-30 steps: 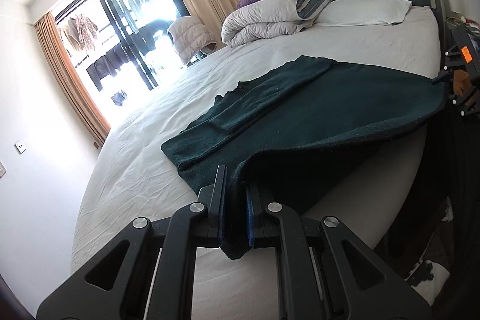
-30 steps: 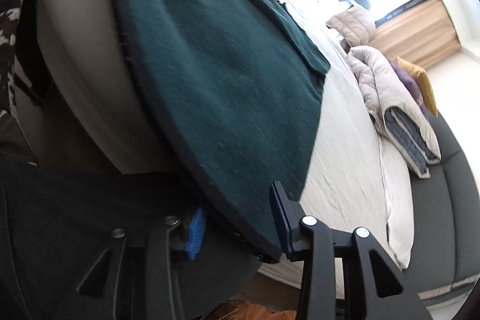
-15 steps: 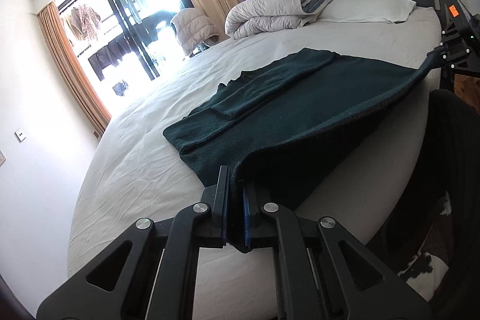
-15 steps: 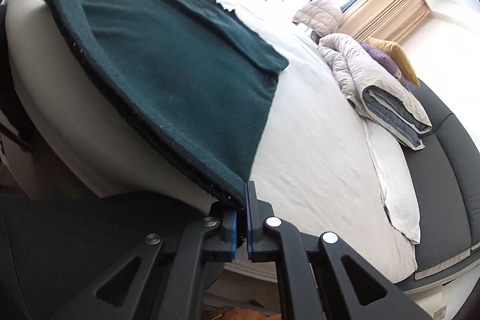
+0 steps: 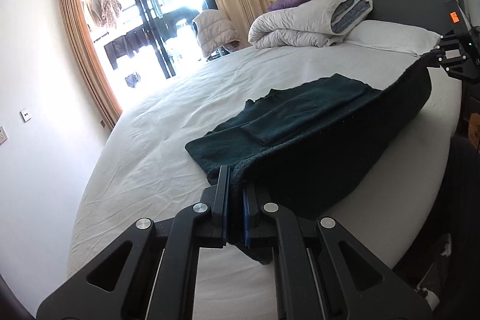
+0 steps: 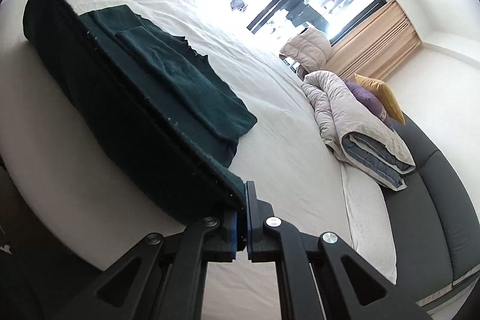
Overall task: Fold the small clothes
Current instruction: 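Grasp the sweater hem with both tools and fold it toward the collar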
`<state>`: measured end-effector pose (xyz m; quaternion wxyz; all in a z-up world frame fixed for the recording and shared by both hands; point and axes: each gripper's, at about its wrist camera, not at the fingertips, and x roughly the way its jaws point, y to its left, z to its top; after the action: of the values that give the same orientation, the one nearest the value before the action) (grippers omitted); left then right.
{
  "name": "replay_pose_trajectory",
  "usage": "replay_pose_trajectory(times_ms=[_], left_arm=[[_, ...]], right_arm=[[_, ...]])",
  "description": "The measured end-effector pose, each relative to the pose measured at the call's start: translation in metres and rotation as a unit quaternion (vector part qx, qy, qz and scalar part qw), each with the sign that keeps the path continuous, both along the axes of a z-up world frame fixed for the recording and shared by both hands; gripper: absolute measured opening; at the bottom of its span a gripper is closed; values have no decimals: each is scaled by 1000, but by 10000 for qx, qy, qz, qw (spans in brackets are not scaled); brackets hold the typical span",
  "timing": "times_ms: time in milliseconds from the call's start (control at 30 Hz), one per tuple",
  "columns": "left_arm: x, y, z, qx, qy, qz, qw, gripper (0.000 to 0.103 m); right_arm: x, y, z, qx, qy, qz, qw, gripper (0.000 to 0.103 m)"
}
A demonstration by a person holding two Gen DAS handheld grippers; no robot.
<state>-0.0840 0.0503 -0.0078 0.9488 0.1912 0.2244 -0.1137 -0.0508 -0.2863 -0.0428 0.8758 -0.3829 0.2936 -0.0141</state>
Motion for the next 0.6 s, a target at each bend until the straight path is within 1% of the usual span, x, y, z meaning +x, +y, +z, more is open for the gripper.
replay_pose_trajectory(times_ms=[167, 267, 333, 600], left_arm=[[48, 5, 2, -22, 101, 178, 9998, 6], [84, 10, -1, -70, 266, 278, 9992, 6], [108, 12, -3, -67, 369, 326, 9988, 6], [231, 24, -22, -51, 1005, 558, 9934, 6]], right_arm=[[64, 3, 7, -15, 183, 64, 9998, 4], [105, 8, 3, -84, 354, 111, 9993, 4], [131, 9, -2, -49, 561, 110, 9984, 4], [247, 9, -23, 183, 1277, 43, 9916, 4]])
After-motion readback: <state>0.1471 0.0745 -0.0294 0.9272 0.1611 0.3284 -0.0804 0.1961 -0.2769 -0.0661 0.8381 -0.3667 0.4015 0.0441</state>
